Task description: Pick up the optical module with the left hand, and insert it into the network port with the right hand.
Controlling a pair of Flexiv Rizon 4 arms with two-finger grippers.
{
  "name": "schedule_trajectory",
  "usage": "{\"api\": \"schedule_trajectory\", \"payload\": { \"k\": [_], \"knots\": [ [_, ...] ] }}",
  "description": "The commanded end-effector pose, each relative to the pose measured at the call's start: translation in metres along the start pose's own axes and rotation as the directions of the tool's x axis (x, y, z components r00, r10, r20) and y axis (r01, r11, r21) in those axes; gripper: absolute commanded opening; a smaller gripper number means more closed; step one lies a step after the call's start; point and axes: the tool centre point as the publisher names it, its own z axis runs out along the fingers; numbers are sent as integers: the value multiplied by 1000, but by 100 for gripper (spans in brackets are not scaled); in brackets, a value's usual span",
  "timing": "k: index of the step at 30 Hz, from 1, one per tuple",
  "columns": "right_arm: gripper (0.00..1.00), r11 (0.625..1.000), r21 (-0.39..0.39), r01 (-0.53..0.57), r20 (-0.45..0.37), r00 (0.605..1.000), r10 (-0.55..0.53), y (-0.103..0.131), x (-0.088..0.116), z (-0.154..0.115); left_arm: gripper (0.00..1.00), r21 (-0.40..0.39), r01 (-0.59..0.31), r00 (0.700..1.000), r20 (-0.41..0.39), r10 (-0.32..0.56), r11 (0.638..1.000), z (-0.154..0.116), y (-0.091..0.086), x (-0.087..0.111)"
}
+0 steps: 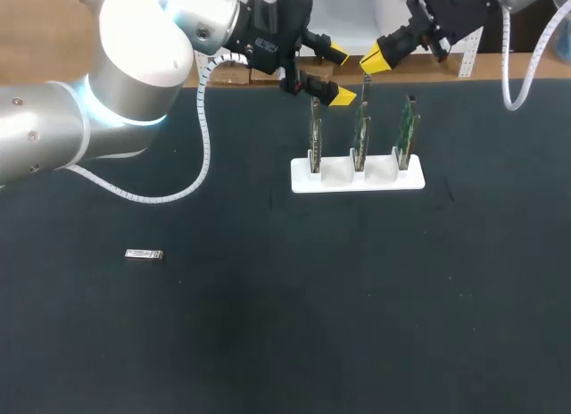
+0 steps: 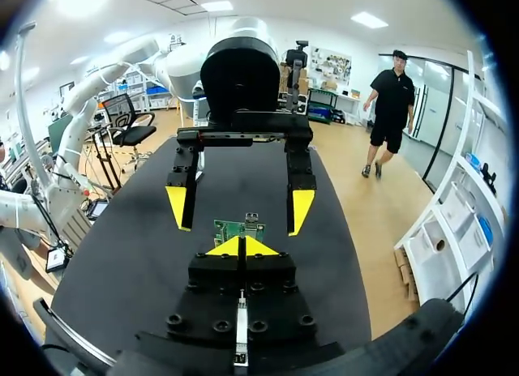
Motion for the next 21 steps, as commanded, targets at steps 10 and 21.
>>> {"api": "schedule_trajectory", "payload": {
  "k": [10,21],
  "knots": [
    [0,1000,-11,-10,-14,1000,10,-10,6,4,100,1,4,1000,-9,-4,1000,0,1,-2],
    [0,1000,-12,-26,-22,999,26,-10,12,7,100,1,4,1000,-9,-4,1000,0,1,-2]
  ]
}}
